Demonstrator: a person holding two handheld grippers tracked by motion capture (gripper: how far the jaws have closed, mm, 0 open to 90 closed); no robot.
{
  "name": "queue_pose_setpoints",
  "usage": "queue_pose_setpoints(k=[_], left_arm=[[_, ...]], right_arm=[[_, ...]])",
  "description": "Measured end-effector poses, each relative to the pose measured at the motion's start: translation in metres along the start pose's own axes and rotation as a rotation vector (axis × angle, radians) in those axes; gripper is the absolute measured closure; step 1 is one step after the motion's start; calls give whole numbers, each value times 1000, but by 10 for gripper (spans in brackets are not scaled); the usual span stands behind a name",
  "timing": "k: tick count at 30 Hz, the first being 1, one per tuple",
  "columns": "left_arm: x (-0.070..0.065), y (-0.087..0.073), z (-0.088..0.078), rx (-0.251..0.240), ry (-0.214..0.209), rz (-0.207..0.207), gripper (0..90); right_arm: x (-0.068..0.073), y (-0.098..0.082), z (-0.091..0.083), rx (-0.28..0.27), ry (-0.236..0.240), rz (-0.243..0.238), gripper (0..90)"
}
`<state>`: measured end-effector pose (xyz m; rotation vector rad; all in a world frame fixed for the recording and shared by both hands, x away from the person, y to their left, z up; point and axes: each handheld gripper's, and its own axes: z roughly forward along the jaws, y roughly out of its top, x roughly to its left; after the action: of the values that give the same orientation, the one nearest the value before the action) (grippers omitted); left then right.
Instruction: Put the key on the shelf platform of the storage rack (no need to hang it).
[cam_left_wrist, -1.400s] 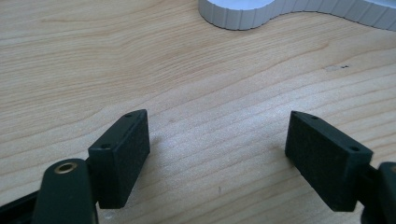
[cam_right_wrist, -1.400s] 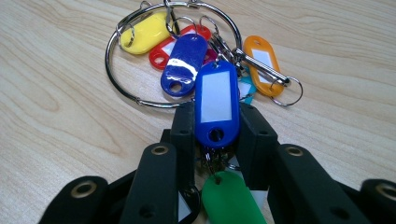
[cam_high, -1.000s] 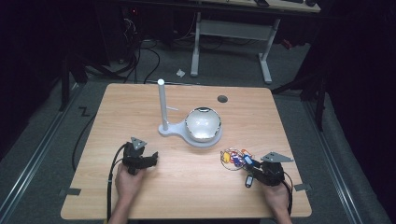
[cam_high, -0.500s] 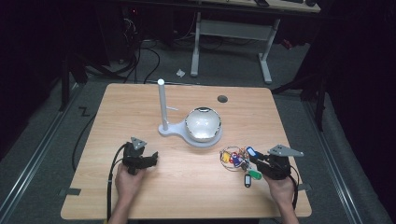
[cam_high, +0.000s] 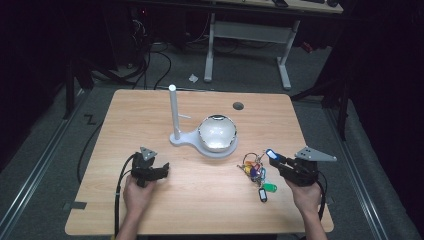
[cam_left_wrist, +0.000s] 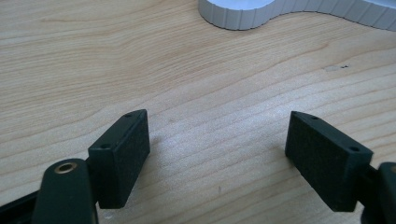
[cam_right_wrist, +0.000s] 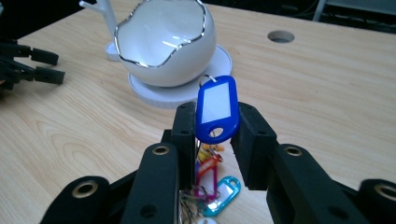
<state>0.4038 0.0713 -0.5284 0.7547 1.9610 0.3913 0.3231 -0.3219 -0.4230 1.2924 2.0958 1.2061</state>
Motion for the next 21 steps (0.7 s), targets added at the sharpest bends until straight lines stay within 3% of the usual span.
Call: queue_pose_setpoints(k=[2,3,6,14,21], left_arm=[[0,0,0,0,1,-1,222],[0,0,0,0,1,-1,222],[0,0,0,1,-1,1,222],[0,0,0,1,0,-1,222],[0,0,0,1,0,-1,222]], right_arm=[[0,2,-1,-3,2,-5,720],[1,5,-2,-9,4,-14,883],[-4,12,-8,-45,26,-4,883],[-3,17,-7,-43,17,-23,884],[0,38,-18,-93,20,-49,884]])
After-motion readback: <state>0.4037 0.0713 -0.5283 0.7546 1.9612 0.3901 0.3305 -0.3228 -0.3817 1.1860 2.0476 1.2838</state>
